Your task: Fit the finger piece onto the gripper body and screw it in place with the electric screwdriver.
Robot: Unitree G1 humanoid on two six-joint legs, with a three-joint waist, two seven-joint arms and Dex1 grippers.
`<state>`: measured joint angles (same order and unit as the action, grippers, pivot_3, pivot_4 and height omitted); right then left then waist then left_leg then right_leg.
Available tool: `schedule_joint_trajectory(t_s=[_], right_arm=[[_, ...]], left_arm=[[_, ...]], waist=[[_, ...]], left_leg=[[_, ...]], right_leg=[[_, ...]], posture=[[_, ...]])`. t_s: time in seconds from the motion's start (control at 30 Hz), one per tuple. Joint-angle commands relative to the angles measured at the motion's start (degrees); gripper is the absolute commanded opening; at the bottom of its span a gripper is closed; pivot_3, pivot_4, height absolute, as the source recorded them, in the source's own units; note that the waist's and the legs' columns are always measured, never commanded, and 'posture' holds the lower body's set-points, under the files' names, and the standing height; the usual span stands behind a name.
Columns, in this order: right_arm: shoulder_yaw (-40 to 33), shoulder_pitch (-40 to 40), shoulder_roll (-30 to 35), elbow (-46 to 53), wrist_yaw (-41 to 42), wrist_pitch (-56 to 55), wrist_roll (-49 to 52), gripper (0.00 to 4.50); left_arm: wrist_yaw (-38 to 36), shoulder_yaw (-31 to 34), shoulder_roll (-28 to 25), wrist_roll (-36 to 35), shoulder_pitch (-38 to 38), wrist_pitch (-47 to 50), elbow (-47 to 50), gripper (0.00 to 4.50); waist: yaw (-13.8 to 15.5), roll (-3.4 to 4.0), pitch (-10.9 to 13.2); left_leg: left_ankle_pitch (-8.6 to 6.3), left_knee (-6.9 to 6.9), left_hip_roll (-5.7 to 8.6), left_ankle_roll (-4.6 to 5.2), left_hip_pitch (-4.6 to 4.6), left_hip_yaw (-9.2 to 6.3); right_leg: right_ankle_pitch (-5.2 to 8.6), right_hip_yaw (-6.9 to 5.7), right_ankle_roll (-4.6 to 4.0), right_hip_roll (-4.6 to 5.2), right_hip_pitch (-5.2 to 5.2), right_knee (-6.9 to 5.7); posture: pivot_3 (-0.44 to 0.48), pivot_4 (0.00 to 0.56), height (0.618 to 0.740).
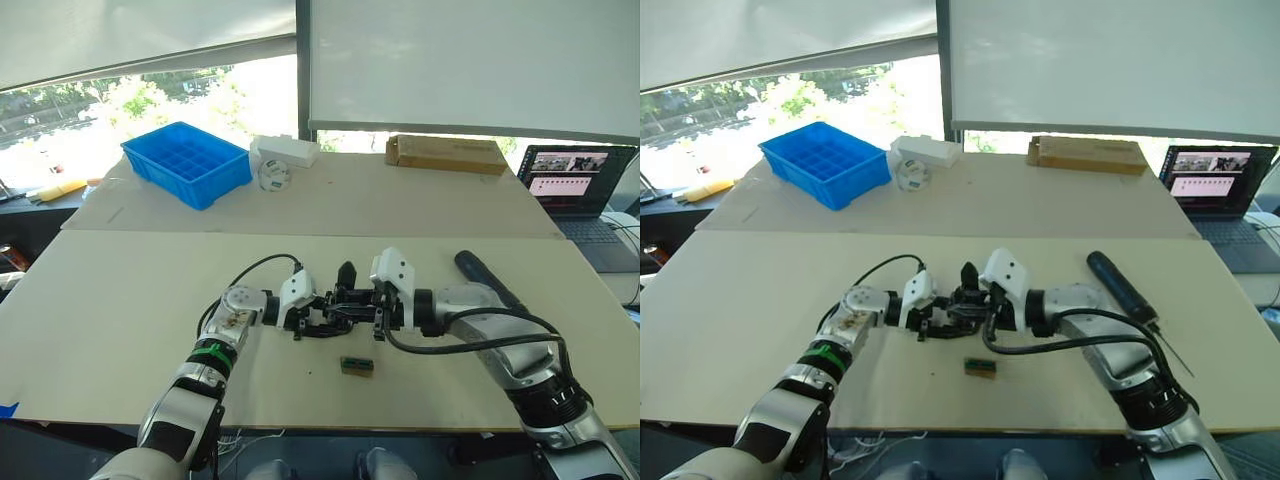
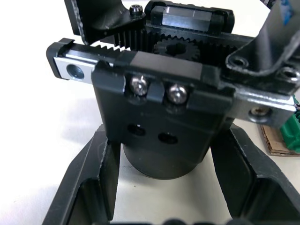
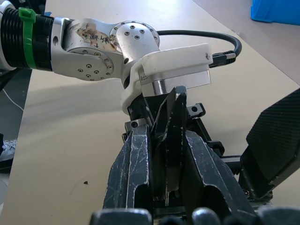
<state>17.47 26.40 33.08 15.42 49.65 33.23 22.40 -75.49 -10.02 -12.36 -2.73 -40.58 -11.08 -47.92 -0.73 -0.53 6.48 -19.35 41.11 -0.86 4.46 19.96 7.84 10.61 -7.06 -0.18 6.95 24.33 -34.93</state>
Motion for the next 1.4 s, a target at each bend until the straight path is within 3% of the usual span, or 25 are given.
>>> schedule_joint_trajectory(t_s=[0.03,0.57,1.4], right_arm=[[5.69,-3.62,2.04,-6.49,-3.22,5.96,-7.26,0.39],[3.29,0.53,3.86,-9.15,-1.72,16.3,-3.68,0.39],[3.7,0.59,4.59,-10.73,-3.17,19.27,-3.07,0.39]], left_arm=[[-3.02,-2.02,0.75,-0.4,1.22,0.9,1.23,2.28],[-3.07,-1.98,1.07,-0.62,1.51,1.52,1.65,2.28],[-2.54,-1.97,1.65,-0.58,1.81,1.53,1.77,2.28]], waist=[[0.04,-0.05,-0.09],[0.1,-0.06,-0.13],[0.55,-0.06,-0.12]], left_leg=[[0.02,-0.08,0.01,-0.02,-0.07,0.0],[0.08,-0.22,0.01,-0.15,-0.11,-0.21],[-0.18,-0.37,0.02,0.06,-0.09,-0.41]], right_leg=[[0.02,0.02,-0.03,0.02,-0.04,0.0],[0.09,-0.04,-0.15,0.13,-0.04,0.02],[0.12,-0.21,-0.1,0.2,0.0,0.29]], posture=[[0.0,0.15,0.74],[0.0,0.15,0.74],[0.0,0.15,0.74]])
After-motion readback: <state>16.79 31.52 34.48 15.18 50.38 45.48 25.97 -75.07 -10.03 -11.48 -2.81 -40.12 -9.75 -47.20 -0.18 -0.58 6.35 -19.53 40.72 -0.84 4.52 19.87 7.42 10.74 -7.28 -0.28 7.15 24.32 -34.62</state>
